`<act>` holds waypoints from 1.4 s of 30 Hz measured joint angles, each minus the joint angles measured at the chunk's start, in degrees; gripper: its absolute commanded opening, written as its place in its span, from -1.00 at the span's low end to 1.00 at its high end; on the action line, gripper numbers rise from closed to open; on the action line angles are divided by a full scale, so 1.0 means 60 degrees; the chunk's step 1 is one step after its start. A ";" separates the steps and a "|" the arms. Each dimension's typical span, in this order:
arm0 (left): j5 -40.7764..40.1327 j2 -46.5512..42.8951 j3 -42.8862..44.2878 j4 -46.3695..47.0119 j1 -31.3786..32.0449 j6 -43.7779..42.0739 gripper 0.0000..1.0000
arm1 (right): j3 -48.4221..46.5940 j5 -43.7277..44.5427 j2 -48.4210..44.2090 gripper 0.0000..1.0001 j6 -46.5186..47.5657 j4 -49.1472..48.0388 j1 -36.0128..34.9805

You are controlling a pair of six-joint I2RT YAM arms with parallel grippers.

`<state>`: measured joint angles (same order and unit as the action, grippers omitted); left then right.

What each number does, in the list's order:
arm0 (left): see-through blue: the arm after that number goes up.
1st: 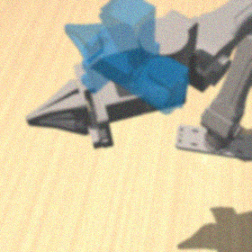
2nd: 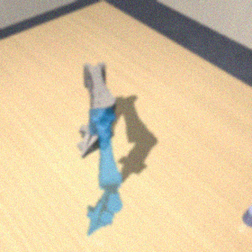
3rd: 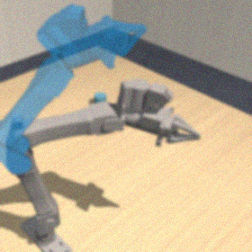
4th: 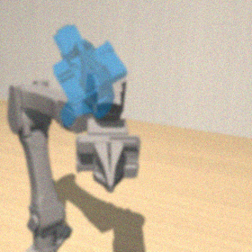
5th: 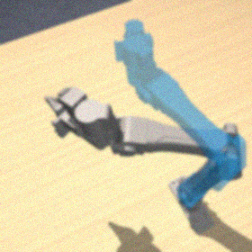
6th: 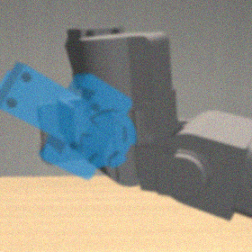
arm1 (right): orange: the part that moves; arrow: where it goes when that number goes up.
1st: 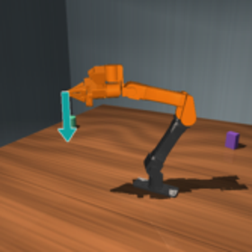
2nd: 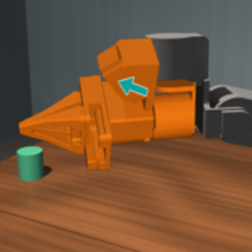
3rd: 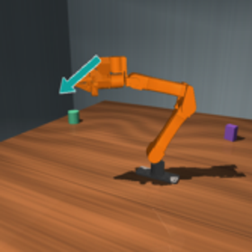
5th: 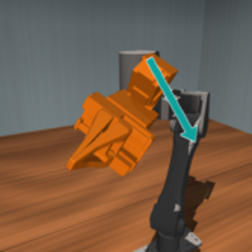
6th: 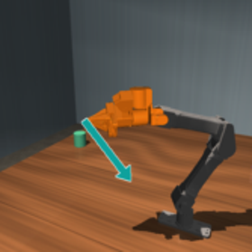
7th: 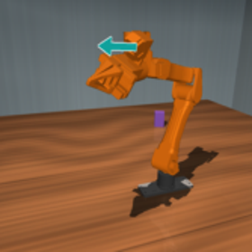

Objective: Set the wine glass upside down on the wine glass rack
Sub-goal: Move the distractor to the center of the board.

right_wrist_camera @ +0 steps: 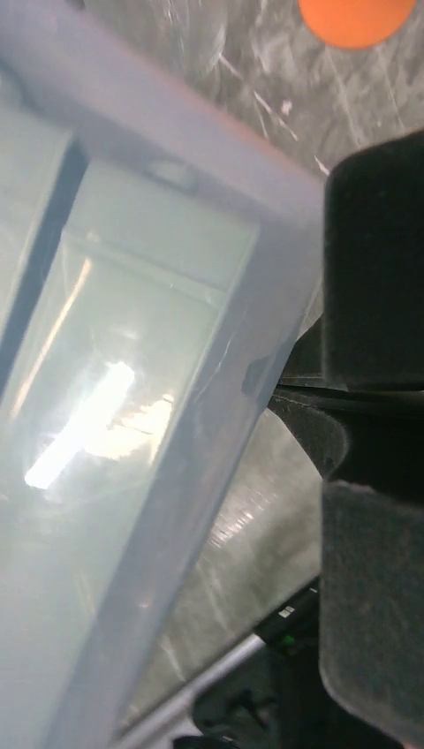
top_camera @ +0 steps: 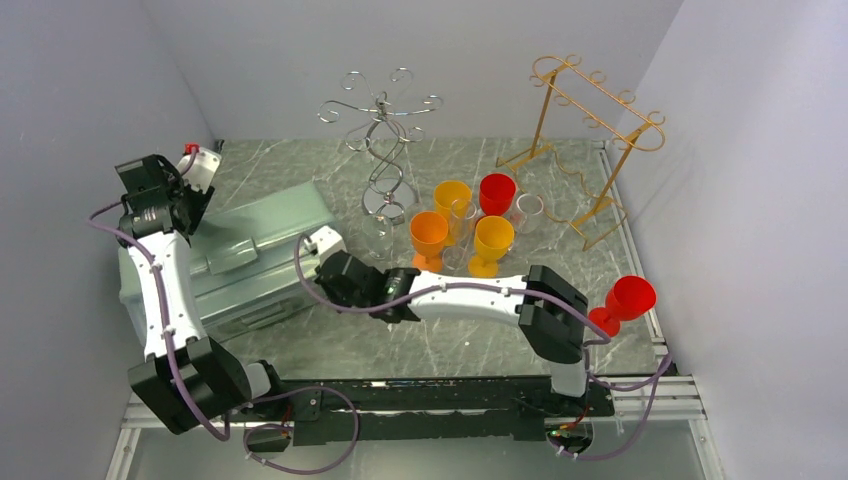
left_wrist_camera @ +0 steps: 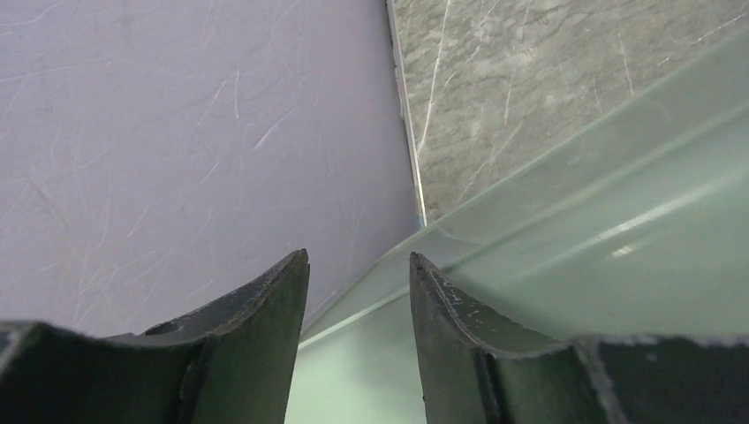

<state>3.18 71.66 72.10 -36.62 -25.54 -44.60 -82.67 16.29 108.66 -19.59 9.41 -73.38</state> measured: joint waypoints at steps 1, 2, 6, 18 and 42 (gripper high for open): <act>0.0004 -0.0073 -0.0036 -0.0029 -0.0011 -0.0029 0.04 | -0.0073 0.0080 0.0025 -1.00 -0.0022 -0.0007 0.0149; 0.0022 -0.0146 -0.0066 -0.0058 -0.0025 -0.0044 0.08 | -0.0222 0.0168 0.0106 -1.00 -0.0040 0.0000 0.0299; 0.0186 -0.0401 0.0066 -0.0284 -0.0073 -0.0004 0.72 | -0.1246 0.0277 0.0892 -1.00 -0.0062 0.0040 0.0641; 0.3555 -0.0867 0.3537 -0.3880 -0.0106 0.0892 0.99 | -0.5559 -0.0073 0.4116 -1.00 -0.0313 0.0914 0.1326; 0.8382 -0.0262 -0.0036 -0.5468 0.4237 0.0827 0.89 | 0.2113 0.2856 -0.6073 -0.16 -0.2433 0.1843 0.0412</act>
<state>53.47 70.08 71.88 -69.43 -0.12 -39.64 -70.00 33.43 72.23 -34.20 20.47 -70.91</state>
